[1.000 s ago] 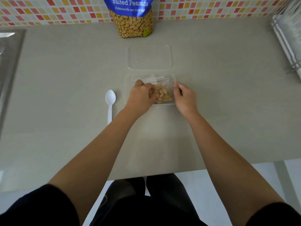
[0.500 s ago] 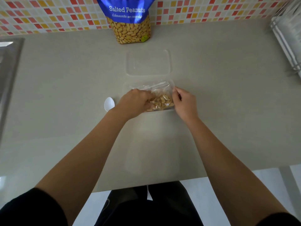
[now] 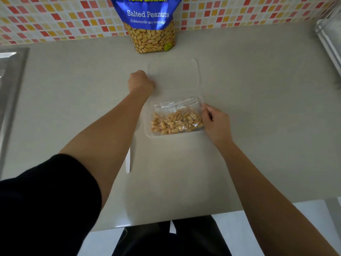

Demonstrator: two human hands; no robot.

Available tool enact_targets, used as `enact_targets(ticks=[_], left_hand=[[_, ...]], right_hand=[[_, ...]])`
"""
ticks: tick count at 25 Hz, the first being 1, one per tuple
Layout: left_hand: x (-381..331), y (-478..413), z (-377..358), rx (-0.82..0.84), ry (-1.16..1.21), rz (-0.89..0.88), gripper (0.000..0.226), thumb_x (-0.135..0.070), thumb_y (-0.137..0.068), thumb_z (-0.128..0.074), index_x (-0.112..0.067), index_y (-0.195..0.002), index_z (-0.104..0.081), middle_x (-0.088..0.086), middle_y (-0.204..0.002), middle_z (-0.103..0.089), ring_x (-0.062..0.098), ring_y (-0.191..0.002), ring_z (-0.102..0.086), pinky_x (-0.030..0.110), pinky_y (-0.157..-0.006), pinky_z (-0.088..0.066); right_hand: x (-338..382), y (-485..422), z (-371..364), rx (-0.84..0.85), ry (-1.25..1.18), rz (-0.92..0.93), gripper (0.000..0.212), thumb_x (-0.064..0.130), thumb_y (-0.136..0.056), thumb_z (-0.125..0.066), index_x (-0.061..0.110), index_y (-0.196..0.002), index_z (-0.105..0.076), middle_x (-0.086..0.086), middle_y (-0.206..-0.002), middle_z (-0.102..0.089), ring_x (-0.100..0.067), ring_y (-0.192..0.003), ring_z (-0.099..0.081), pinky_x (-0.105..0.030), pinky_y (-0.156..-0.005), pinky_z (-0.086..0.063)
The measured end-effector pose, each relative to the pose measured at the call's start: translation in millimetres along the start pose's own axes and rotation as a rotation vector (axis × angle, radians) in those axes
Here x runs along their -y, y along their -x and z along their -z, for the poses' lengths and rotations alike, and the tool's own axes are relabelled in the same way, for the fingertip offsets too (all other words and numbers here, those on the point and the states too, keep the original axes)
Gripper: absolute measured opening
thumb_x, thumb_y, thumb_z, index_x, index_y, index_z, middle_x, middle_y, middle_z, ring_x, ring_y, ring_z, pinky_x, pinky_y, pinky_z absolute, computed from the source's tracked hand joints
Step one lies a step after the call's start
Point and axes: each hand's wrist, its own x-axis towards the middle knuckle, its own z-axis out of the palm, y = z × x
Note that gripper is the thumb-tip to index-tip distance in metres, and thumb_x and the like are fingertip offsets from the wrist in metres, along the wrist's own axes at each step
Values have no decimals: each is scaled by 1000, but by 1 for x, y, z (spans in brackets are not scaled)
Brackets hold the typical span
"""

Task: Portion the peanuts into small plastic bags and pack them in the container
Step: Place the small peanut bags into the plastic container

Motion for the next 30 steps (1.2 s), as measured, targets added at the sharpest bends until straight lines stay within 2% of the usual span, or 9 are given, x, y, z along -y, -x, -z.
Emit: enact_targets(ticks=[6,10,13,16,18,22,26,28,30], left_hand=[[-4,-6,5,15,-52,28,31,-4,-90,-48,4,-119,-55,20,-126,-57,34,-118,-55,35,-95,-46],[-7,1,5,-62,-80,-56,33,-14,-94,-45,5,-121,-51,21,-127,-53,36,-118,-51,38,-95,-44],[-9,-1,1,-35,-29,-12,55,-39,-92,-48,-2,-131,-39,17,-134,-39,34,-124,-40,39,-99,-39],[-12,-4,-3,68,71,154,96,-69,-70,-60,-10,-138,-27,11,-138,-28,30,-131,-30,42,-103,-35],[-18,-2,-4,105,-8,175,115,-75,-61,-63,-6,-142,-19,11,-142,-23,29,-133,-25,41,-105,-32],[-32,-5,3,183,-120,168,108,-70,-71,-61,-1,-144,-20,11,-146,-26,29,-135,-20,34,-102,-32],[-31,-16,5,243,-30,193,106,-66,-65,-69,-6,-142,-29,8,-142,-36,28,-135,-27,34,-106,-30],[-31,-21,7,217,205,167,95,-48,-66,-78,-3,-137,-33,12,-135,-46,28,-126,-45,33,-99,-43],[-30,-21,12,158,613,152,73,-21,-71,-78,-7,-128,-35,14,-111,-59,24,-96,-63,29,-70,-49]], right_hand=[[4,2,-1,-20,2,-9,39,24,-97,-47,-2,-69,-50,-3,-55,-29,-10,-53,-25,-27,-51,-24],[6,2,1,-6,11,-2,40,26,-98,-45,-3,-72,-52,-5,-54,-30,-10,-53,-26,-26,-51,-25],[6,2,1,-1,15,-14,38,26,-98,-44,-6,-83,-58,-15,-56,-37,-12,-54,-28,-29,-53,-28],[5,3,1,2,9,-11,39,29,-97,-44,-4,-85,-59,-19,-60,-50,-27,-55,-40,-34,-56,-37],[5,3,1,7,11,-16,39,30,-97,-44,-4,-83,-59,-19,-60,-50,-22,-56,-40,-34,-57,-37],[7,2,1,13,23,-33,40,28,-98,-44,-3,-76,-56,-18,-58,-41,-13,-56,-32,-33,-55,-33],[8,2,1,15,21,-56,38,27,-98,-44,0,-73,-52,-9,-55,-36,-12,-55,-30,-32,-54,-30],[9,3,0,7,11,-52,36,26,-98,-45,-1,-75,-53,-6,-56,-34,-11,-55,-29,-31,-54,-30],[8,3,-1,-5,-1,-47,36,25,-98,-45,-4,-80,-56,-13,-57,-38,-11,-55,-30,-33,-55,-32]])
